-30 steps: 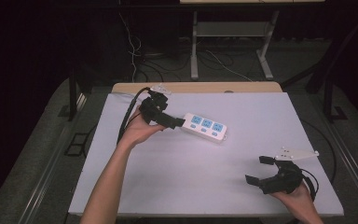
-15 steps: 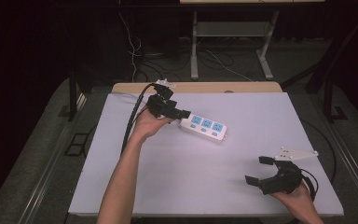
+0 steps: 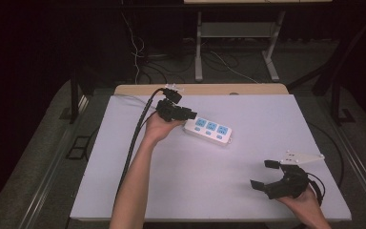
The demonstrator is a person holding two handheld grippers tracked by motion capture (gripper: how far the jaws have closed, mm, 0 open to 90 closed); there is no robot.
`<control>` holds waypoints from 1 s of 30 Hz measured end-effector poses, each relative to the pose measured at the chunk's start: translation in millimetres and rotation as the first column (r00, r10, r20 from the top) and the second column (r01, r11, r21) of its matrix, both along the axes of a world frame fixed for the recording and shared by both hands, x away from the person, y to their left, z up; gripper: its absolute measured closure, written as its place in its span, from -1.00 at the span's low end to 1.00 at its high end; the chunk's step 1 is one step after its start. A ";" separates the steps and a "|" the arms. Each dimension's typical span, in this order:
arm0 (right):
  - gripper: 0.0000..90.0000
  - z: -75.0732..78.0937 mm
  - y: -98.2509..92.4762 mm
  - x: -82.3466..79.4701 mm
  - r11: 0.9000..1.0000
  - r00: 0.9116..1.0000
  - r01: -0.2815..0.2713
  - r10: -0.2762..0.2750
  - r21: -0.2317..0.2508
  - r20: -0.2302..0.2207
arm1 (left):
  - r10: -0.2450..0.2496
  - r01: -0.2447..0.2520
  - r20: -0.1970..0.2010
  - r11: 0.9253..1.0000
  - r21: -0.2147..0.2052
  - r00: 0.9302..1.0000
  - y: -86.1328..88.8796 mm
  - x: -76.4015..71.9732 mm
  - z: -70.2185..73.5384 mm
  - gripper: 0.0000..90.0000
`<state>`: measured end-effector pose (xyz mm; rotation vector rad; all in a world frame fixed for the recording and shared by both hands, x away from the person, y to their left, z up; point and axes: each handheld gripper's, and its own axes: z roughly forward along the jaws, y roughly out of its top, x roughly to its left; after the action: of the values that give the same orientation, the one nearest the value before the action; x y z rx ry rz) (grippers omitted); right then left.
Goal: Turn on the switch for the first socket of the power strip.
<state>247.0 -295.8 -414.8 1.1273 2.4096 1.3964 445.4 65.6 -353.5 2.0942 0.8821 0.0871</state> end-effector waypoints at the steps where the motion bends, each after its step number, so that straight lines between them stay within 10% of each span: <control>1: -0.99 0.0 0.0 0.0 1.000 1.000 0.000 0.000 0.000 0.000 | 0.003 -0.003 -0.003 1.000 -0.001 1.000 -0.4 0.6 -1.7 0.43; 13: -0.99 -0.6 0.8 0.2 1.000 1.000 -0.006 0.006 -0.009 -0.002 | 0.009 -0.010 -0.046 1.000 -0.005 0.999 0.2 7.0 -23.2 0.96; 30: -0.99 -1.5 2.2 0.1 1.000 1.000 -0.014 0.014 -0.028 -0.006 | 0.008 -0.010 -0.104 1.000 -0.020 0.995 -4.7 13.9 -52.5 0.97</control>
<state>247.2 -293.6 -416.3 1.1120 2.4377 1.3610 459.3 60.9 -405.9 2.0915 0.9506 -0.0261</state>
